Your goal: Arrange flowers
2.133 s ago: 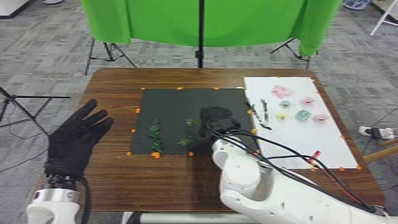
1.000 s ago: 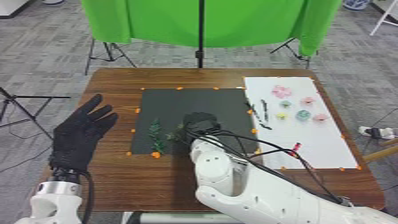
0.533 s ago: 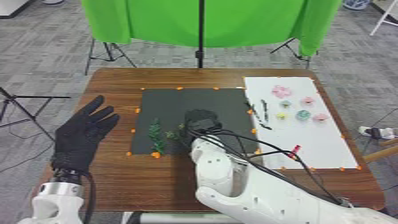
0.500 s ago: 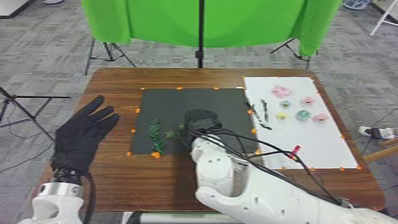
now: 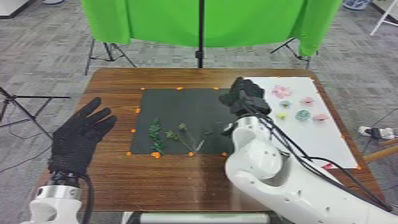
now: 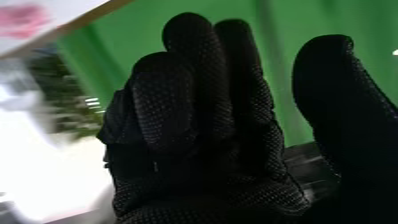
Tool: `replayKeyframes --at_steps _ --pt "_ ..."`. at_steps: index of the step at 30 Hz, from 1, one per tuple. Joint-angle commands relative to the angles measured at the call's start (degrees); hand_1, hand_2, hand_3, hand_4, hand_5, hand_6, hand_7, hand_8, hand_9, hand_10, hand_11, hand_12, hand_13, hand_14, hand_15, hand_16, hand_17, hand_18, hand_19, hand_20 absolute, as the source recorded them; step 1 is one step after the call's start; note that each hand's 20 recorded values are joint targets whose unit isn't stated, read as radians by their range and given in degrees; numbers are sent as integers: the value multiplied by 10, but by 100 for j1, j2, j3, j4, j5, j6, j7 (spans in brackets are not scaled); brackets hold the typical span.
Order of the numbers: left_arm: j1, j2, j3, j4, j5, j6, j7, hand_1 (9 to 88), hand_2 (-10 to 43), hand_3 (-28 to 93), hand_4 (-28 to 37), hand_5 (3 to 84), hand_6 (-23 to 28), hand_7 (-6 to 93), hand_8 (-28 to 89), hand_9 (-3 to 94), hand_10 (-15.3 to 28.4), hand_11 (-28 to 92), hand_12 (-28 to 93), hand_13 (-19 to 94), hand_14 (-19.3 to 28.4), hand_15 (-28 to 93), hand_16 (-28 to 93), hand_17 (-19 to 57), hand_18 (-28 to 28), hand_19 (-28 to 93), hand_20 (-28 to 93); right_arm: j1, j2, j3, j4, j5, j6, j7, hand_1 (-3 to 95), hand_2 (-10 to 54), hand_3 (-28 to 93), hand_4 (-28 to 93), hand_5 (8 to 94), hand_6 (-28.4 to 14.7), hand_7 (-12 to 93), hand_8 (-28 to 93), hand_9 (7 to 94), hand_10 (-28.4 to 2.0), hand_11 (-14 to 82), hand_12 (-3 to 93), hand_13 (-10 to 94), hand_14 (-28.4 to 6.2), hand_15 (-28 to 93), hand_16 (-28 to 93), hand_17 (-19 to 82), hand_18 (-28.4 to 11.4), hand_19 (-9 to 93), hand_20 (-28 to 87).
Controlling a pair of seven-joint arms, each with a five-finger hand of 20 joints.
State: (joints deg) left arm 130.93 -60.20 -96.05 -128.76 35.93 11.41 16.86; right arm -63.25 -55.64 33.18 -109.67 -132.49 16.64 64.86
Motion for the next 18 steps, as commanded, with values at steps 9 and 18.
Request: replayKeyframes --at_steps 9,18 --pt "74 125 40 -4 -100 77 141 255 53 807 -215 398 105 135 -96 368 208 252 109 270 278 514 -84 -83 256 554 65 160 511 645 1005 1052 -1516 336 353 -94 758 -255 636 -54 120 -111 684 -198 419 171 633 -168 797 124 268 -284 920 362" --pt "76 117 58 7 -132 81 171 256 54 806 -214 398 105 136 -96 368 208 252 109 270 278 514 -85 -83 256 555 65 167 276 542 1235 1086 -1964 423 341 -95 751 -259 620 -64 113 -107 669 -205 452 174 626 -172 816 121 262 -284 927 387"
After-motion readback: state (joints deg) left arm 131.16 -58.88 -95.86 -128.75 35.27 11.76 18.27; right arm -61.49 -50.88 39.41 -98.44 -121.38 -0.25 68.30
